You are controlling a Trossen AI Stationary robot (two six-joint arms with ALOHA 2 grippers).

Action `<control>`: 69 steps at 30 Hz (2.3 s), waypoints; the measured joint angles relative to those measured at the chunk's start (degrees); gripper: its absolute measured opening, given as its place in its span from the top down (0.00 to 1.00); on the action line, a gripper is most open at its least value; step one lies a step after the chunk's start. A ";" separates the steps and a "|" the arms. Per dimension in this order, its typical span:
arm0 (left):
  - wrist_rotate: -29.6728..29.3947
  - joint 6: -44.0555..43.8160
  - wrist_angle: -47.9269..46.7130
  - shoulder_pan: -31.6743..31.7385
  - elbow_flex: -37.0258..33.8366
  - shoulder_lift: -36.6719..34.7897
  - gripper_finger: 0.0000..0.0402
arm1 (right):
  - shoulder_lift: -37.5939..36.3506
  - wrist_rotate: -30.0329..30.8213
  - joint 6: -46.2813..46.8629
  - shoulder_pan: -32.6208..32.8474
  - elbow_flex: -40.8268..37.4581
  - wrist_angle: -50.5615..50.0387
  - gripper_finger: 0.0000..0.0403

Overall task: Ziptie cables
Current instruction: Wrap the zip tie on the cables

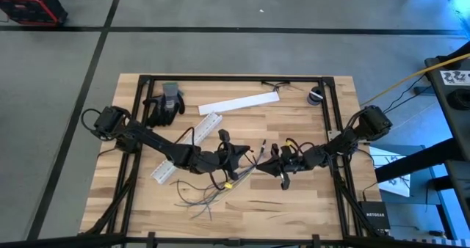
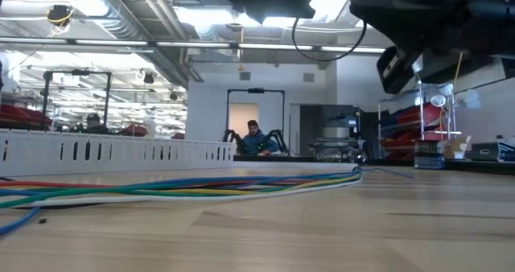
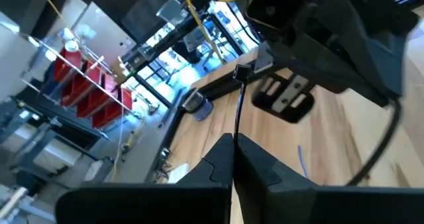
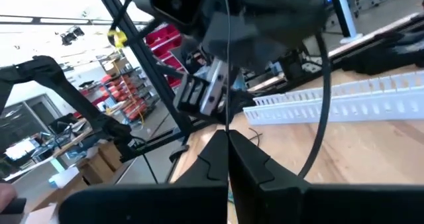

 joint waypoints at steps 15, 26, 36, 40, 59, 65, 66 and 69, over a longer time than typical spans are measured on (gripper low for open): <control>-0.43 16.00 8.99 -0.58 0.00 0.02 1.00 | -0.04 -2.44 1.82 -2.00 -1.60 7.70 1.00; 0.16 13.64 7.96 0.22 0.00 0.02 1.00 | -0.02 -2.42 2.18 -1.89 -0.37 6.18 1.00; 0.15 14.28 8.63 0.18 0.00 0.02 1.00 | -0.02 -2.40 2.05 -1.87 -0.37 5.89 1.00; 0.15 14.31 9.44 0.14 0.00 0.02 1.00 | -0.02 -2.41 2.04 -1.87 -0.37 5.65 1.00; 0.11 14.88 7.42 -0.26 0.00 0.02 1.00 | -0.02 -2.53 1.79 -1.87 -0.37 6.21 1.00; -0.08 15.30 7.45 -0.26 0.00 0.04 1.00 | -0.02 -2.59 1.79 -1.87 -0.37 5.82 1.00; -0.48 15.70 7.42 -0.26 0.00 0.05 1.00 | -0.02 -2.59 1.79 -1.87 -0.37 5.66 1.00; -1.35 16.18 7.48 -0.24 0.00 0.07 1.00 | -0.02 -2.59 1.79 -1.87 -0.37 5.63 1.00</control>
